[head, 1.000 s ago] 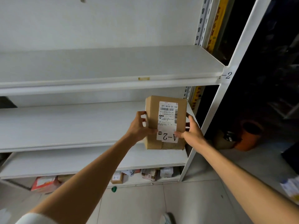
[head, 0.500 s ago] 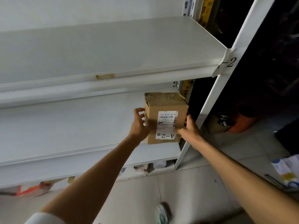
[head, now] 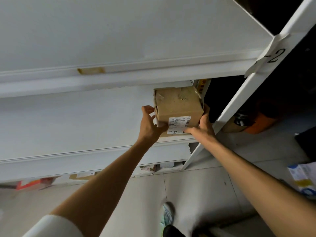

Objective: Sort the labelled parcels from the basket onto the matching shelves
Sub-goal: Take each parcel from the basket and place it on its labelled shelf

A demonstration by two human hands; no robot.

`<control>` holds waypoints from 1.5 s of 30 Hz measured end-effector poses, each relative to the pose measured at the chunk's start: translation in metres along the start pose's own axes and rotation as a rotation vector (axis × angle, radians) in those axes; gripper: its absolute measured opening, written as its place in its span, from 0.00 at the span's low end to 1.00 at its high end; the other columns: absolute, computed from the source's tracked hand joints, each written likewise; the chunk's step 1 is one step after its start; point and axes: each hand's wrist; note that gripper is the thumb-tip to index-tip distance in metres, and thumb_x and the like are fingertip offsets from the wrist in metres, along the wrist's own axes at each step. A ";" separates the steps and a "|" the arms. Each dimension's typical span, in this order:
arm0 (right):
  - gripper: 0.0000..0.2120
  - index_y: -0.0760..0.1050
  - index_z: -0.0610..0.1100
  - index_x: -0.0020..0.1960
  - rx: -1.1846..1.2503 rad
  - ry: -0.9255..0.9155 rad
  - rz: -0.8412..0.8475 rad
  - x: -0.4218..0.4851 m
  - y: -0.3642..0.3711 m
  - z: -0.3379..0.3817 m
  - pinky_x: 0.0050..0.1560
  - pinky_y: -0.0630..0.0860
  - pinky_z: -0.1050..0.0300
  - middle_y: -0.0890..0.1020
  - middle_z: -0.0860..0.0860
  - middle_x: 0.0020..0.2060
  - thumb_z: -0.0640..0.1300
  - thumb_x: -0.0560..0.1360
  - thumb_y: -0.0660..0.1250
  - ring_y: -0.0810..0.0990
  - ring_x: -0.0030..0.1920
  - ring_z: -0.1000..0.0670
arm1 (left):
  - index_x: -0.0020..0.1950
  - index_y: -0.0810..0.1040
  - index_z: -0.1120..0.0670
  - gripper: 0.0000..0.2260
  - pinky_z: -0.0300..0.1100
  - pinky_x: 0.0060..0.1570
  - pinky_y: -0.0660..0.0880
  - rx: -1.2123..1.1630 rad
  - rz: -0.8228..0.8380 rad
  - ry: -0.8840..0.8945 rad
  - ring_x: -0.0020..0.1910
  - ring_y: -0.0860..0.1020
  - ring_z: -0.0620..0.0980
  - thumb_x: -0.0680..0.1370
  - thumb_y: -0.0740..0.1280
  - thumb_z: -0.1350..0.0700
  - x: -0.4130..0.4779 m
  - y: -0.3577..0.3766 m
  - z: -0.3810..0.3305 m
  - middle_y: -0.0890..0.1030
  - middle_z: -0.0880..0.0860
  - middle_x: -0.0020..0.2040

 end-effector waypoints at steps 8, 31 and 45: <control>0.50 0.45 0.47 0.77 -0.142 0.018 0.010 -0.023 -0.005 -0.002 0.68 0.65 0.50 0.68 0.47 0.70 0.37 0.68 0.75 0.66 0.71 0.46 | 0.67 0.61 0.57 0.34 0.51 0.63 0.74 0.154 0.058 -0.015 0.66 0.69 0.55 0.68 0.76 0.63 -0.014 -0.017 -0.012 0.69 0.57 0.68; 0.32 0.63 0.42 0.71 -0.799 -0.716 0.667 -0.283 0.206 0.120 0.62 0.69 0.55 0.69 0.45 0.67 0.41 0.70 0.70 0.70 0.66 0.45 | 0.62 0.74 0.55 0.22 0.48 0.53 0.77 0.653 -0.332 -0.104 0.54 0.78 0.53 0.70 0.75 0.57 -0.319 -0.290 0.048 0.79 0.53 0.56; 0.33 0.63 0.42 0.71 -0.896 -1.439 1.451 -0.543 0.416 0.146 0.59 0.73 0.51 0.72 0.44 0.64 0.44 0.69 0.72 0.72 0.63 0.44 | 0.58 0.76 0.56 0.20 0.43 0.50 0.76 0.360 -1.054 -0.765 0.49 0.78 0.51 0.69 0.75 0.54 -0.662 -0.362 0.116 0.80 0.54 0.51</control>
Point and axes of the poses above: each hand's wrist, its own x-axis towards the middle knuckle, its own y-axis out of the palm, z = x × y
